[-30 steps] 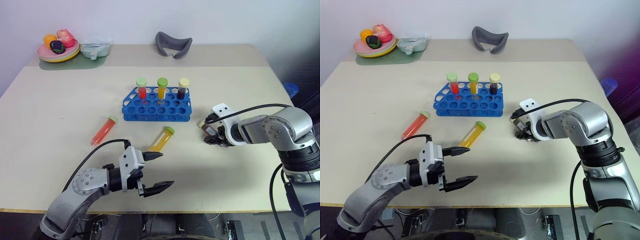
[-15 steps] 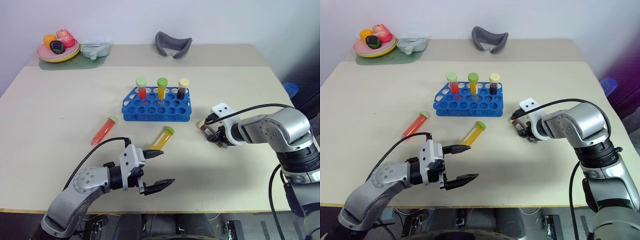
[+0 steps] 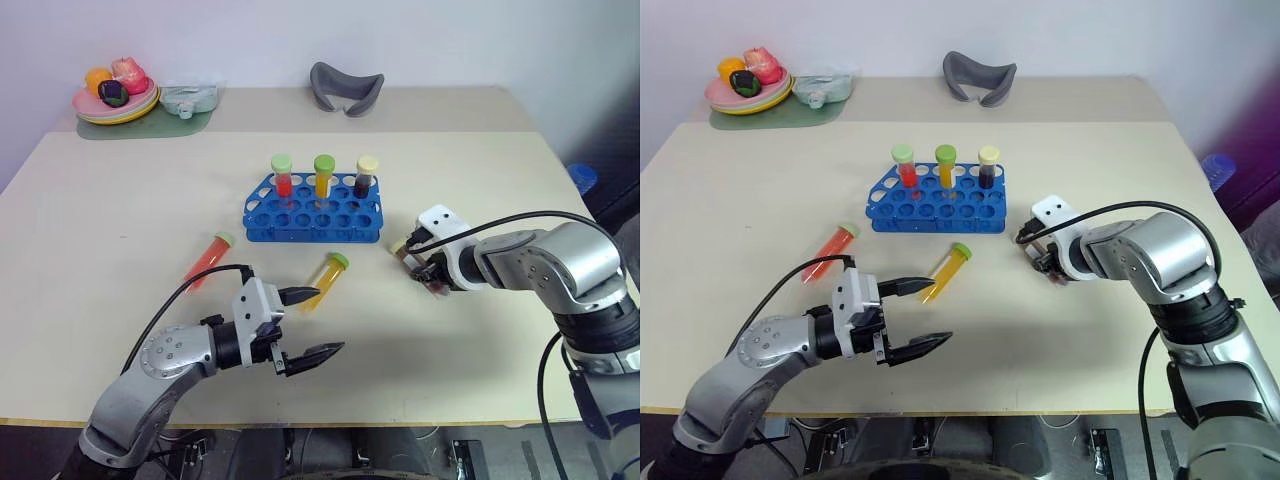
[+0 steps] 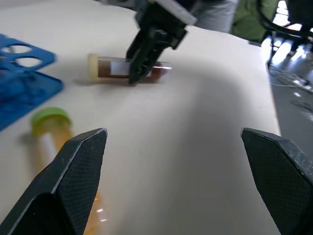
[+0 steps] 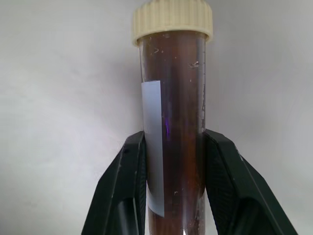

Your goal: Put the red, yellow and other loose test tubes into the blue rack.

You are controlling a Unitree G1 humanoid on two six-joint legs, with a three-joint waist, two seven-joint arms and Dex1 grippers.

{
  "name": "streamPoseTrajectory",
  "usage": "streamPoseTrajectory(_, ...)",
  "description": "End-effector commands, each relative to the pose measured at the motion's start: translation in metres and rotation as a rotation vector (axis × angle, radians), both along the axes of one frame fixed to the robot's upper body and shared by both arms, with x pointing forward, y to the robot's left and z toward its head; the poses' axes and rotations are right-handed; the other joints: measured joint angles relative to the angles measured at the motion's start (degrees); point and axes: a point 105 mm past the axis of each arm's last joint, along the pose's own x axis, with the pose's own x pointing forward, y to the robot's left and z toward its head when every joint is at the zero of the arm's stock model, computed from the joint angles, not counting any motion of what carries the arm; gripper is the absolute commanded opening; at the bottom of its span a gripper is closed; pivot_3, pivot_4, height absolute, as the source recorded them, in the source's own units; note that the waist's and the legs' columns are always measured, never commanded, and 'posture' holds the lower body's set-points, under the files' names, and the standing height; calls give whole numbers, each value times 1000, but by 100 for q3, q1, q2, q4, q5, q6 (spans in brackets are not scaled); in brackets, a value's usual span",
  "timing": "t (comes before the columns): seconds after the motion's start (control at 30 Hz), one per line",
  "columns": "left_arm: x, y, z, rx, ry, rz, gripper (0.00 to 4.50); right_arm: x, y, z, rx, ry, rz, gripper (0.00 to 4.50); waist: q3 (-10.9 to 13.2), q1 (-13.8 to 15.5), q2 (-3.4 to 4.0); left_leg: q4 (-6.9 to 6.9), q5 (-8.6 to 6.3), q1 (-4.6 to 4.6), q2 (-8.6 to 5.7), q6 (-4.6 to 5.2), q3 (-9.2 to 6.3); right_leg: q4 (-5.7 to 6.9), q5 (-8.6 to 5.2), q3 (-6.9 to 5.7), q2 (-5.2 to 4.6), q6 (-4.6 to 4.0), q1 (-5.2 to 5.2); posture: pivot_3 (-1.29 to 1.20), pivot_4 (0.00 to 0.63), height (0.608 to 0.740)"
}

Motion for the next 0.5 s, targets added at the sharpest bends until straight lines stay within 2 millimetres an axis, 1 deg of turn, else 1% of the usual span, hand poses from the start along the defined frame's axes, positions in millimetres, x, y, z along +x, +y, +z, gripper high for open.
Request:
streamPoseTrajectory(0.03,2,9,11,-39,-29,59,4500,3,17,55,196,-313,146,1351,0,2,0,0,0,-4,0,0,-2,-2,0,-2,1,0,-1,0,150,735)
streamPoseTrajectory(0.1,4,15,13,-51,-27,94,4500,3,20,78,326,-489,170,1351,1,2,-4,-1,0,-7,0,0,-3,-6,1,-3,2,1,-2,0,150,735)
streamPoseTrajectory(0.2,9,21,15,-73,-23,137,4500,2,25,95,507,-655,148,1351,0,-1,-4,0,0,-4,1,0,-2,-3,1,-3,4,2,-1,0,150,735)
streamPoseTrajectory(0.23,12,22,15,-86,-21,161,4500,2,31,97,569,-687,146,1351,1,-2,-3,1,0,-4,3,-1,-3,-2,1,-3,6,2,1,0,150,735)
streamPoseTrajectory(0.27,15,24,15,-93,-21,178,4500,6,36,95,591,-708,131,1351,0,-4,-3,1,1,-4,2,-1,-1,0,1,-2,5,2,0,0,150,735)
streamPoseTrajectory(0.33,19,25,14,-91,-31,198,4500,14,48,89,603,-747,109,1351,0,-12,-2,1,2,-2,2,-3,-1,1,1,-2,6,2,0,0,150,735)
streamPoseTrajectory(0.43,26,27,18,-115,-53,239,4500,20,67,80,610,-823,144,1351,1,-15,-1,1,8,0,2,-14,0,3,1,-2,11,2,-1,0,150,735)
streamPoseTrajectory(0.5,30,28,24,-162,-67,263,4500,25,73,79,651,-880,123,1351,1,-11,-2,1,18,0,1,-32,2,3,1,-2,11,2,-2,0,150,735)
